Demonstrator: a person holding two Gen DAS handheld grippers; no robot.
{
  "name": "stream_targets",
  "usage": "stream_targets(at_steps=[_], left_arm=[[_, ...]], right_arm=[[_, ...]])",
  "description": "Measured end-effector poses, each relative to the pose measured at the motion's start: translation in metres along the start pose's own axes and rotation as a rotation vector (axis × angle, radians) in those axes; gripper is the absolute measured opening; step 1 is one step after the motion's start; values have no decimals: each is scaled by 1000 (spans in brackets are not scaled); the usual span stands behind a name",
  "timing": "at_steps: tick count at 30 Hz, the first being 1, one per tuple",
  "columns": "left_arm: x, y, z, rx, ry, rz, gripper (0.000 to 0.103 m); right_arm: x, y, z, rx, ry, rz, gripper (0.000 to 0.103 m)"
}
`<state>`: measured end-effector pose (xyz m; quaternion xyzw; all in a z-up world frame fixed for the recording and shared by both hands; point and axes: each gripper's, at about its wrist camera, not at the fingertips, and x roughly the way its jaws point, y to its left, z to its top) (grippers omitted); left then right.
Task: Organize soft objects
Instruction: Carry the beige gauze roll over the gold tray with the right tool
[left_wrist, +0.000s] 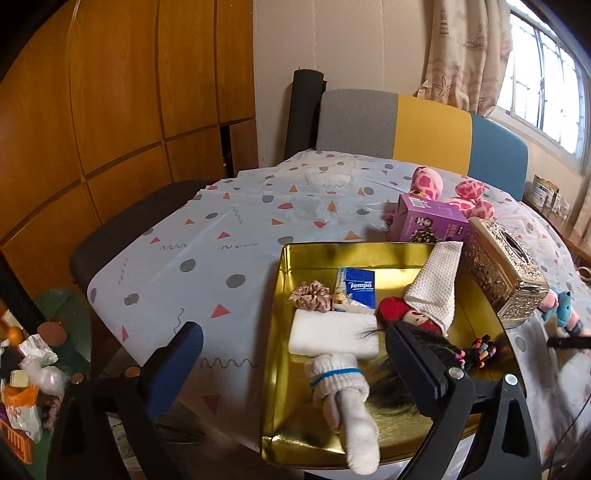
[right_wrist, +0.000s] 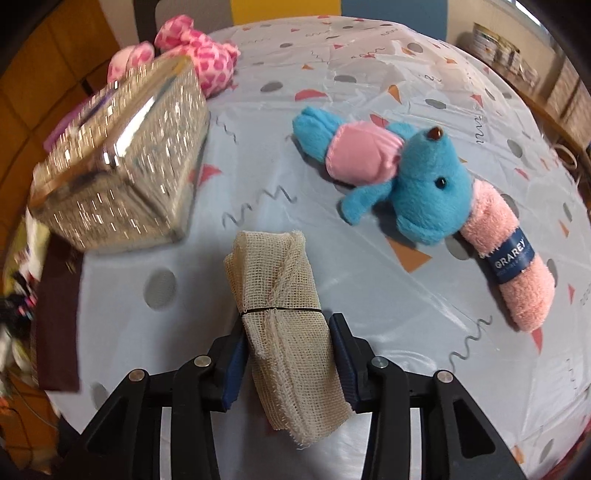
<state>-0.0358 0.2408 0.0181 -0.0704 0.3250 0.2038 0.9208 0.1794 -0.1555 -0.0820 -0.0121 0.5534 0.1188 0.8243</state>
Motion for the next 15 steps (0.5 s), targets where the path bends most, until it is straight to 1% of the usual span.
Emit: stream_targets(at_steps=[6, 12, 13, 15], left_arm=[[5, 7, -6, -27, 27, -13, 102], [12, 2, -13, -35, 52, -40, 102], [13, 1, -13, -32, 54, -42, 102], [15, -1, -14, -26, 61, -45, 102]], right_arm=[[-20, 4, 21, 58, -58, 75, 41], [-44, 7, 36, 106, -120, 148, 41], [-48, 8, 40, 115, -132, 157, 41], [-55, 5, 37, 125, -151, 154, 41]])
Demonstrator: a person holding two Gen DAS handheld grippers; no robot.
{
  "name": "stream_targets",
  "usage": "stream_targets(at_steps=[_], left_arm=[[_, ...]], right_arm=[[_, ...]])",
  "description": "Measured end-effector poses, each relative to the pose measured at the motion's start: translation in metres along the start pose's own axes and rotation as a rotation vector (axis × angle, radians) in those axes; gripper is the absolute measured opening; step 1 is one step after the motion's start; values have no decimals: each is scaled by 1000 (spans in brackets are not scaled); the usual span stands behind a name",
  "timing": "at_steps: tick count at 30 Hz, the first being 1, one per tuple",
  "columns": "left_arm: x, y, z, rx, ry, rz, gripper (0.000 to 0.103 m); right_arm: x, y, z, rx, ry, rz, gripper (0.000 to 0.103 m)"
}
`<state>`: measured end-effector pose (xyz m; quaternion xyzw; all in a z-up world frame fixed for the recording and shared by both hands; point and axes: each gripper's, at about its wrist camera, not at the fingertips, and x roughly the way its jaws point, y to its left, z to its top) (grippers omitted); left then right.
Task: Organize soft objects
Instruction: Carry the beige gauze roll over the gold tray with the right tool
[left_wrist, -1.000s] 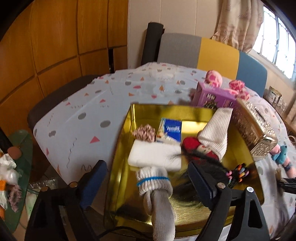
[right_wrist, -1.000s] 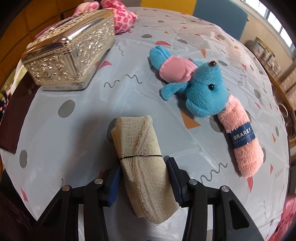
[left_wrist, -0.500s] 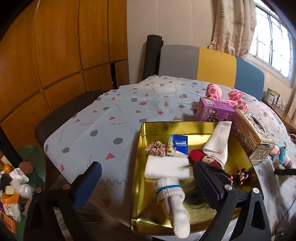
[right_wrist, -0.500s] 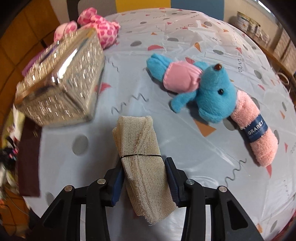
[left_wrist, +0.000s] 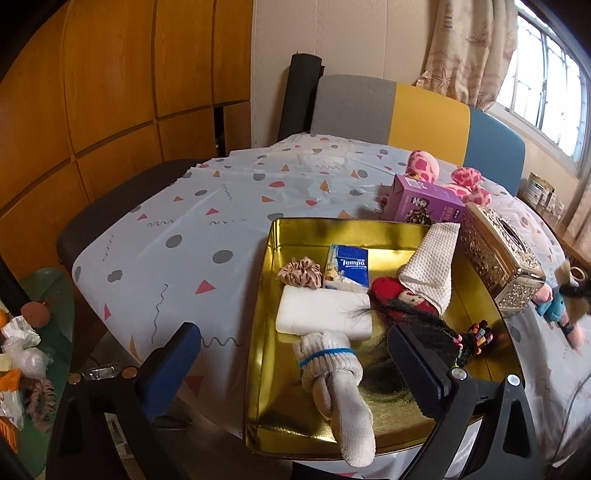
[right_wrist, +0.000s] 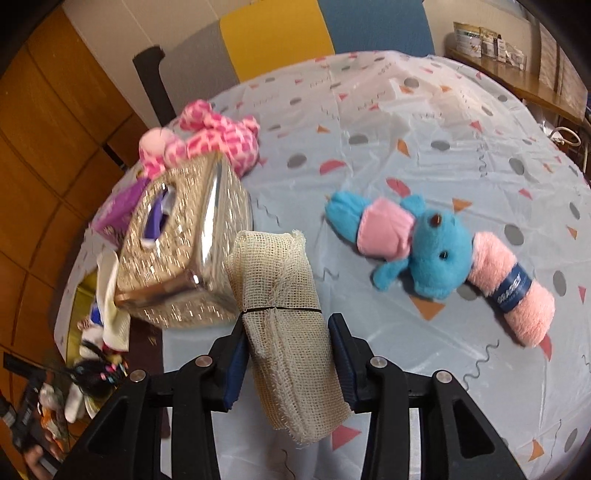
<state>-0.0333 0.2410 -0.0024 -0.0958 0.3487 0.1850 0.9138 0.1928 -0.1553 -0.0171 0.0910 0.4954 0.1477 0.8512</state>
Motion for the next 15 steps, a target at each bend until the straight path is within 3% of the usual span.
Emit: stream_targets(at_steps=[15], left_arm=[[15, -7, -10, 2, 51, -31, 102]], right_arm=[[0, -6, 54, 117, -64, -40, 41]])
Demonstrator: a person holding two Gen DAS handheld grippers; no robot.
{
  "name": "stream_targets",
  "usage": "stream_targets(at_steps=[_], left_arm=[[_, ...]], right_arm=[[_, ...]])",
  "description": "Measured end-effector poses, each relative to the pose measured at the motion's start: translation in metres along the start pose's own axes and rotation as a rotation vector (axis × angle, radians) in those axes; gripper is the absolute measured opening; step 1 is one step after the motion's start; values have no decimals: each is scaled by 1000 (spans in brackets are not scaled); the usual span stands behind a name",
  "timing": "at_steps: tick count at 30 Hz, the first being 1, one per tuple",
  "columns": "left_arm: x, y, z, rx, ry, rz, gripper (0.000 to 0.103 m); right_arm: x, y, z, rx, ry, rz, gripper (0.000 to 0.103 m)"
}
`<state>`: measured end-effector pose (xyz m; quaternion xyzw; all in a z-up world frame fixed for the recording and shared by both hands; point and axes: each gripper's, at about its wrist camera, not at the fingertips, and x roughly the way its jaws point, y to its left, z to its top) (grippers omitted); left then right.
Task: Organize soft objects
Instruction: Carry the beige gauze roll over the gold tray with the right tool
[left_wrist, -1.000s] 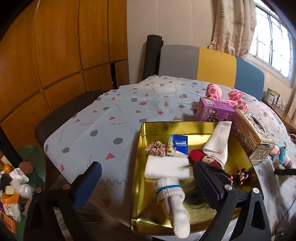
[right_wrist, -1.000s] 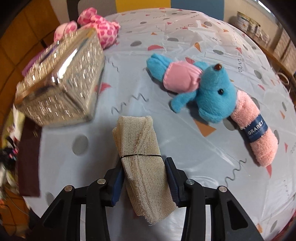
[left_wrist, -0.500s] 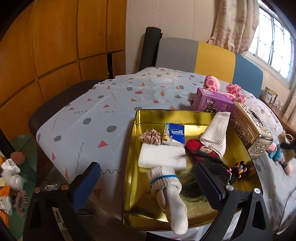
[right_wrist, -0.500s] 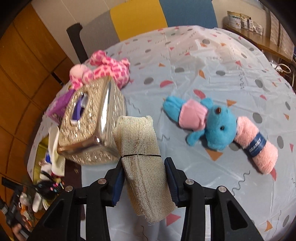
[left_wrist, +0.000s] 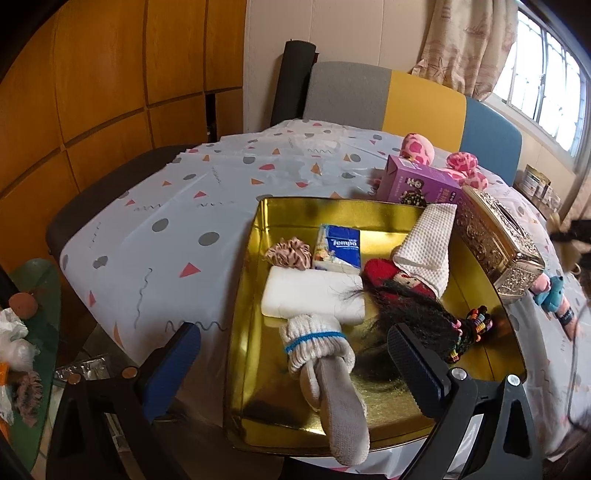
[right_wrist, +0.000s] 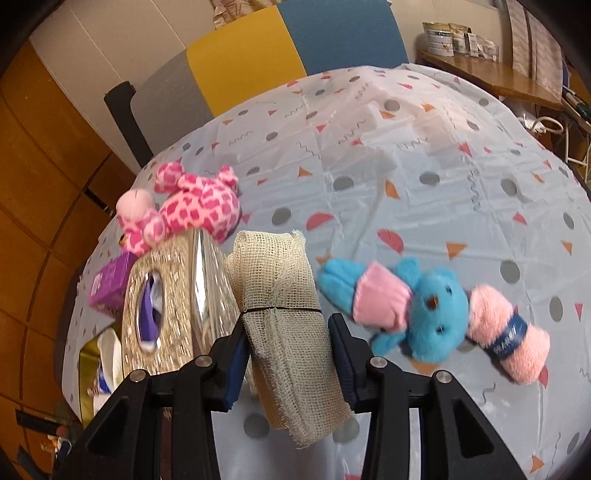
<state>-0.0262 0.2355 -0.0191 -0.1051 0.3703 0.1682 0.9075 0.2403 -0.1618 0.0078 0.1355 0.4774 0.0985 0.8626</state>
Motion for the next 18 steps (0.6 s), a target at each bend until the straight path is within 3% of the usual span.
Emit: stream_targets(at_steps=[9, 18], left_arm=[[7, -3, -5, 11, 29, 1, 102], [7, -5, -8, 21, 36, -3, 102]], right_arm=[[8, 63, 52, -76, -64, -2, 41], [24, 153, 74, -207, -88, 54, 41]])
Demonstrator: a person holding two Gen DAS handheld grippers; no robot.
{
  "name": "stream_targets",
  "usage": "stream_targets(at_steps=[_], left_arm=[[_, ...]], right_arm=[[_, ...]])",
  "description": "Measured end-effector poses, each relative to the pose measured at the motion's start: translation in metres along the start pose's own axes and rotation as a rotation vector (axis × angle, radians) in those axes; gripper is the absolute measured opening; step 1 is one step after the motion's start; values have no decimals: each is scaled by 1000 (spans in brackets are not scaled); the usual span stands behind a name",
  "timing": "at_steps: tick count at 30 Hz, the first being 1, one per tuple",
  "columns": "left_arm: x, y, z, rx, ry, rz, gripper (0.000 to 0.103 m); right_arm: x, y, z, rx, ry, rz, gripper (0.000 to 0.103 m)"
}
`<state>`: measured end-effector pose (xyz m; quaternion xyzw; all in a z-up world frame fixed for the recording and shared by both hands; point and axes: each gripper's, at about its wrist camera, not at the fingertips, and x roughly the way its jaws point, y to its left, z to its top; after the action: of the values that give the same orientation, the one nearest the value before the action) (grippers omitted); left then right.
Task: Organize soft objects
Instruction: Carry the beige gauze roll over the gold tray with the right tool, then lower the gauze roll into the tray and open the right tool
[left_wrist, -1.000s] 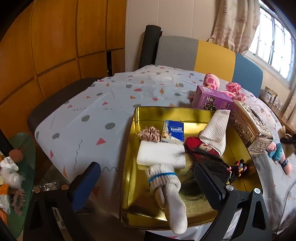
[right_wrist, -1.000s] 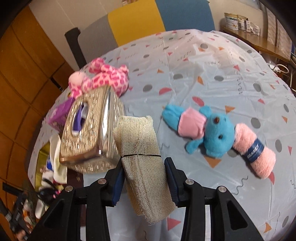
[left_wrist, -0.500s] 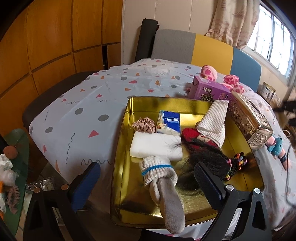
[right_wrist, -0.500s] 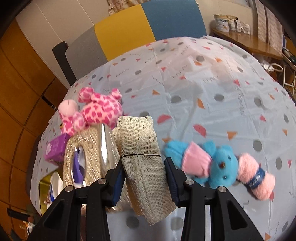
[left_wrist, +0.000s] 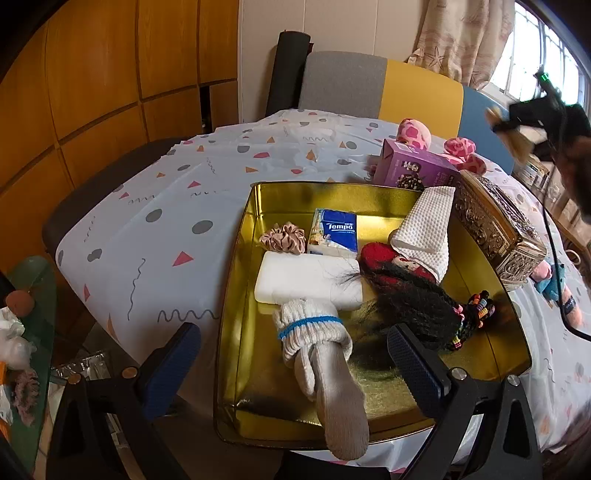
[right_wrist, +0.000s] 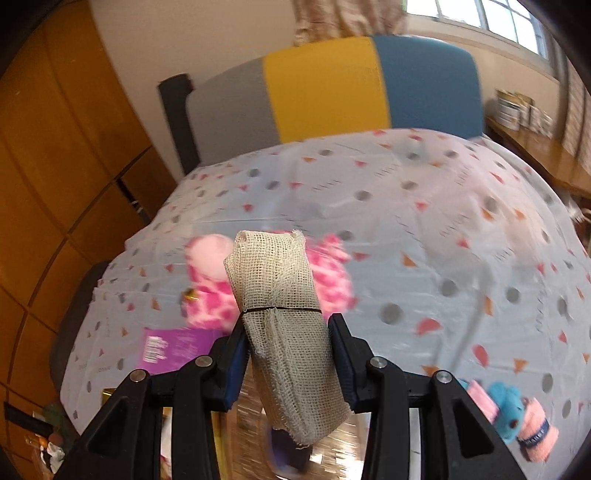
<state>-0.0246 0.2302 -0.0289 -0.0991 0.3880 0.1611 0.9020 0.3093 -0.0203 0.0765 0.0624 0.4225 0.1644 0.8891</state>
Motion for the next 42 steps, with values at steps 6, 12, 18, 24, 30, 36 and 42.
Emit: stream_targets(at_steps=[6, 12, 18, 24, 30, 36, 42], left_arm=[[0, 1, -3, -4, 7, 1, 102], [-1, 4, -4, -7, 8, 6, 102], [-2, 10, -6, -33, 12, 5, 102], [-5, 19, -8, -63, 6, 19, 102], [-9, 30, -9, -93, -3, 40, 102], [-9, 35, -10, -110, 2, 43, 102], [-10, 33, -10, -95, -6, 54, 102]], right_arm=[[10, 62, 0, -92, 8, 105, 41], [16, 117, -22, -184, 44, 216, 41], [21, 154, -64, -276, 114, 302, 41], [27, 167, -110, -318, 192, 353, 41], [36, 173, -157, -367, 283, 376, 41], [52, 181, -200, -397, 356, 369, 41], [72, 179, -217, -402, 373, 280, 45]])
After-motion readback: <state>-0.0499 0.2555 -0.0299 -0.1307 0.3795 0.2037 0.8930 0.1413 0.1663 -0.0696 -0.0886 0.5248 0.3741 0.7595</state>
